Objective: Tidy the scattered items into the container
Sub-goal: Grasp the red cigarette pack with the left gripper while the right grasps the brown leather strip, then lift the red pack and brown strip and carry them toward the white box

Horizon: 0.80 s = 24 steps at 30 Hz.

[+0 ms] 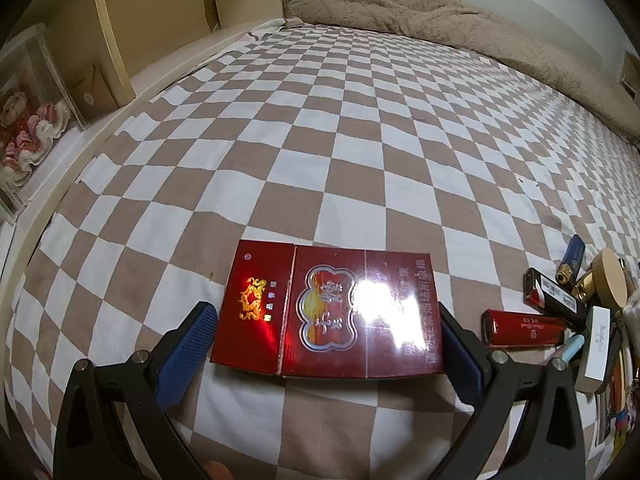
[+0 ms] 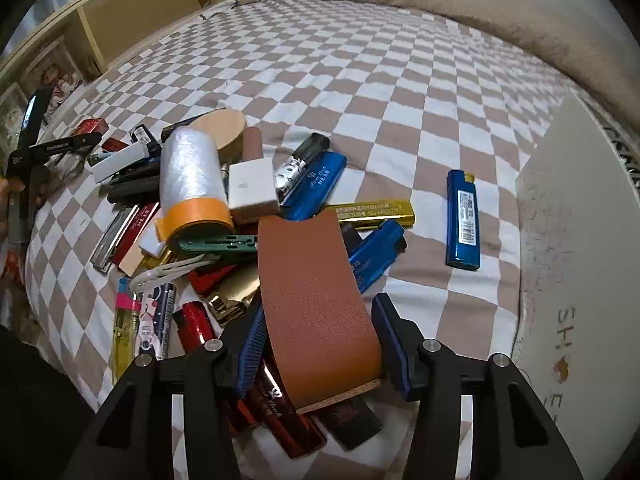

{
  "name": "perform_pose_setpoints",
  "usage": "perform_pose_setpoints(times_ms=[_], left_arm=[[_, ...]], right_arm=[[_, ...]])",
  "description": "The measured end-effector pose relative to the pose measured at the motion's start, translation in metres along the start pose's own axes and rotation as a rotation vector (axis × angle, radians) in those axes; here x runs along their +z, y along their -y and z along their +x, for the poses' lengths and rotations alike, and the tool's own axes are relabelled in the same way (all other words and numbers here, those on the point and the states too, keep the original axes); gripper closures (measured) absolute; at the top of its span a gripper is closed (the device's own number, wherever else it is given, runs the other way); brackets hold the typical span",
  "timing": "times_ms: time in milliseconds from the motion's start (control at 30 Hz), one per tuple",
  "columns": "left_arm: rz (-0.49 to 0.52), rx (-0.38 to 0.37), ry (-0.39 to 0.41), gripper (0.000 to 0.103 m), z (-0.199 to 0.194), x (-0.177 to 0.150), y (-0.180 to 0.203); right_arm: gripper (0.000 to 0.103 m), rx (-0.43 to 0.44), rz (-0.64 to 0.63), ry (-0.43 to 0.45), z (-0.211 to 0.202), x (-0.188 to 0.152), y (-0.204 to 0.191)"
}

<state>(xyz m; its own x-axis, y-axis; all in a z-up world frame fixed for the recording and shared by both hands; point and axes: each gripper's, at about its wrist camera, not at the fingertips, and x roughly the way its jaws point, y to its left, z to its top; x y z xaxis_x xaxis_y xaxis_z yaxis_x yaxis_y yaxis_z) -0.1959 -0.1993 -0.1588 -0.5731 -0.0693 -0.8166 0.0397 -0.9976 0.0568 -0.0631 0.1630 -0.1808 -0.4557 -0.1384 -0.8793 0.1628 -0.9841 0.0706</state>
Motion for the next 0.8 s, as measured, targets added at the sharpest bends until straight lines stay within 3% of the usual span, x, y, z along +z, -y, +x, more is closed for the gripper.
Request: perform_pose_setpoints(times_ms=[67,167,633,800], left_arm=[[0.004,0.01,0.002,0.001,-0.001,0.001,0.003],[0.002,0.026,0.008,0.012,-0.003,0.003,0.006],[-0.034,0.054,-0.018,0.013,-0.026,-0.014,0.026],[-0.056,0.022,0.007,0.013,-0.046,-0.017,0.038]], right_arm=[[0.051,0.014,0.027,0.014,-0.003,-0.001,0.0],[0.051,0.021,0.06,0.038,-0.009,-0.005,-0.001],[0.051,0.035,0.198,0.099,-0.028,-0.021,-0.005],[0.051,0.048,0.211,0.126,-0.039,-0.021,-0.005]])
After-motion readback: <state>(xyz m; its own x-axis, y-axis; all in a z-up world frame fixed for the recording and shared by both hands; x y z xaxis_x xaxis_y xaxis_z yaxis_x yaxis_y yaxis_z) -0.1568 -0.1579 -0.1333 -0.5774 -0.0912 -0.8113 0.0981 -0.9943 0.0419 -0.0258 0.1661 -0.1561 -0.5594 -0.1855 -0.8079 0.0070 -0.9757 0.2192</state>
